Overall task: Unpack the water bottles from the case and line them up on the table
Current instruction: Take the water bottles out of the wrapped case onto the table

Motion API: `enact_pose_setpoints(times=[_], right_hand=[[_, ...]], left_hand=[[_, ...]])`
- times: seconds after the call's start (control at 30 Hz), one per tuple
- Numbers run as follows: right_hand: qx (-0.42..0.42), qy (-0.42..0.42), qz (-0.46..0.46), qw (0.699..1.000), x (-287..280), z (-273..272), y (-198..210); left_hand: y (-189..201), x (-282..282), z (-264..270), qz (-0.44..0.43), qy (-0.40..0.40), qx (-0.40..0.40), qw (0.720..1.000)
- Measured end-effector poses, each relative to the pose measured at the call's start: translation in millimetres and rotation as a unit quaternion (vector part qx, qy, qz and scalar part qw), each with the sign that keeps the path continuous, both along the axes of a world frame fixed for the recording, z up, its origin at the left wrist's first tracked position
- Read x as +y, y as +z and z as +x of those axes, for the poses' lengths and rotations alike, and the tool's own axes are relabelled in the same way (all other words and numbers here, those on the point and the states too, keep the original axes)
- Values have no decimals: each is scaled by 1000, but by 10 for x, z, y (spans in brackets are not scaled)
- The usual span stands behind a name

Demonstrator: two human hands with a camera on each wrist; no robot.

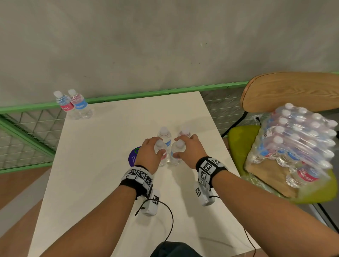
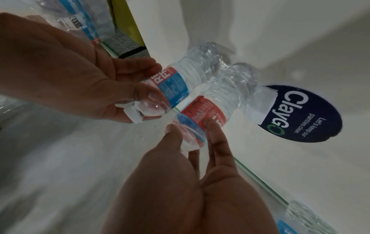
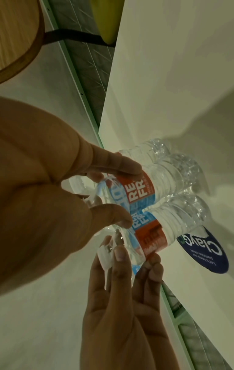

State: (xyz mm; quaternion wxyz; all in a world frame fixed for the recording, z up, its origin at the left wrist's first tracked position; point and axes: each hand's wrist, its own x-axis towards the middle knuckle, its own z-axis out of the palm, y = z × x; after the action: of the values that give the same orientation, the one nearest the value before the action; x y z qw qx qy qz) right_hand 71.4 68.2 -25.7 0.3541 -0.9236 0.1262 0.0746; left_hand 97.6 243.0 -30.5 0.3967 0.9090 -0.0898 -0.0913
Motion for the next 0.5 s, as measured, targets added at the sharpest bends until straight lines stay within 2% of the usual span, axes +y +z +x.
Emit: enact_pose_setpoints(times=[0.23,0.3,0.4,0.5], right_hand=[[-12,-27,2,1000,-15,69,-73],[-23,-23,13,999,-61,9,-81],[-37,-27,27,999,-176,-144,-31],[-9,-29,54,998,-356,-348,65]], left_hand=[[-76,-50,85,10,0,2,1000],[-73,-36,104,32,-24,12,999],[25,17,100,68,-70,32,995],[251,11,47,99,-54,-12,994]])
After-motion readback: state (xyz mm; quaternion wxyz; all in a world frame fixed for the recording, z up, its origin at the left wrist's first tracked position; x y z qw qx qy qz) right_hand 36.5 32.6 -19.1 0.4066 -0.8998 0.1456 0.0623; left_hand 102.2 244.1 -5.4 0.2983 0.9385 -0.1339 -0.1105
